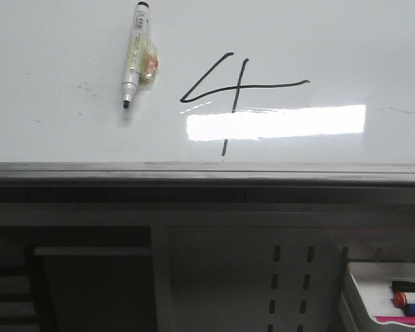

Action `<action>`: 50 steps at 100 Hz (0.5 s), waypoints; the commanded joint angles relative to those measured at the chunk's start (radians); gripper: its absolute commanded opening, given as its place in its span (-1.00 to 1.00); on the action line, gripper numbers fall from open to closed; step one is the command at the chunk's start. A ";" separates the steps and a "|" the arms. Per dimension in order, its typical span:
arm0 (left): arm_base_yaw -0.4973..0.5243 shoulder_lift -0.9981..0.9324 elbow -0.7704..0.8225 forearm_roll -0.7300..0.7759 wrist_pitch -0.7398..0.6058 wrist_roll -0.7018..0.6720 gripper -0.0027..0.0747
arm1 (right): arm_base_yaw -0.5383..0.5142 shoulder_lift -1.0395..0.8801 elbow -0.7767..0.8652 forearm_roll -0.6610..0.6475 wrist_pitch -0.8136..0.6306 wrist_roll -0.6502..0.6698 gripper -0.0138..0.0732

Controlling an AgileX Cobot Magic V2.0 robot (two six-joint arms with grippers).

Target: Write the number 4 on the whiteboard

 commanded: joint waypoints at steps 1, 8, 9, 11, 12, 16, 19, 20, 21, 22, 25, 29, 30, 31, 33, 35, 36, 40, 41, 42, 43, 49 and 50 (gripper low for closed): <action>0.001 0.011 0.033 -0.015 -0.045 -0.007 -0.98 | -0.057 -0.018 0.018 -0.020 -0.081 0.013 -0.83; 0.001 0.011 0.033 -0.015 -0.045 -0.007 -0.98 | -0.080 -0.054 0.016 -0.016 0.005 0.013 -0.83; 0.001 0.011 0.033 -0.015 -0.045 -0.007 -0.98 | -0.082 -0.059 0.016 -0.016 0.023 0.013 -0.83; 0.001 0.011 0.033 -0.015 -0.045 -0.007 -0.98 | -0.085 -0.072 0.016 -0.008 0.039 0.013 -0.83; 0.001 0.011 0.033 -0.015 -0.045 -0.007 -0.98 | -0.089 -0.076 0.016 -0.008 0.047 0.013 -0.83; 0.001 0.011 0.033 -0.015 -0.045 -0.007 -0.98 | -0.095 -0.103 0.016 0.009 0.095 0.013 -0.83; 0.001 0.011 0.033 -0.015 -0.045 -0.007 -0.98 | -0.095 -0.122 0.016 0.022 0.132 0.013 -0.83; 0.001 0.011 0.033 -0.015 -0.045 -0.007 -0.98 | -0.095 -0.131 0.016 0.023 0.151 0.013 -0.83; 0.001 0.011 0.033 -0.015 -0.045 -0.007 -0.98 | -0.095 -0.136 0.016 0.026 0.161 0.013 -0.83; 0.001 0.011 0.033 -0.015 -0.045 -0.007 -0.98 | -0.095 -0.146 0.016 0.029 0.170 0.013 -0.83; 0.001 0.011 0.033 -0.015 -0.045 -0.007 -0.98 | -0.095 -0.165 0.016 0.031 0.194 0.013 -0.83; 0.001 0.011 0.033 -0.015 -0.045 -0.007 -0.98 | -0.096 -0.173 0.016 0.031 0.196 0.013 -0.83; 0.001 0.011 0.033 -0.015 -0.045 -0.007 -0.98 | -0.096 -0.171 0.016 0.031 0.196 0.013 -0.83; 0.001 0.011 0.033 -0.015 -0.045 -0.007 -0.98 | -0.096 -0.171 0.016 0.031 0.196 0.013 -0.83; 0.001 0.011 0.033 -0.015 -0.045 -0.007 -0.98 | -0.096 -0.169 0.016 0.031 0.199 0.013 -0.83; 0.001 0.011 0.033 -0.015 -0.045 -0.007 -0.98 | -0.096 -0.169 0.016 0.031 0.199 0.013 -0.83; 0.001 0.011 0.033 -0.015 -0.045 -0.007 -0.98 | -0.096 -0.171 0.016 0.031 0.199 0.013 -0.83; 0.001 0.011 0.033 -0.015 -0.045 -0.007 -0.98 | -0.096 -0.171 0.016 0.031 0.197 0.013 -0.83; 0.001 0.011 0.033 -0.015 -0.045 -0.007 -0.98 | -0.096 -0.171 0.016 0.031 0.197 0.013 -0.83; 0.001 0.011 0.033 -0.015 -0.045 -0.007 -0.98 | -0.096 -0.171 0.016 0.031 0.197 0.013 -0.83; 0.001 0.011 0.033 -0.015 -0.045 -0.007 -0.98 | -0.096 -0.171 0.016 0.031 0.197 0.013 -0.83; 0.001 0.011 0.033 -0.015 -0.045 -0.007 -0.98 | -0.096 -0.171 0.016 0.031 0.195 0.013 -0.83; 0.001 0.011 0.033 -0.015 -0.045 -0.007 -0.98 | -0.096 -0.171 0.016 0.031 0.195 0.013 -0.83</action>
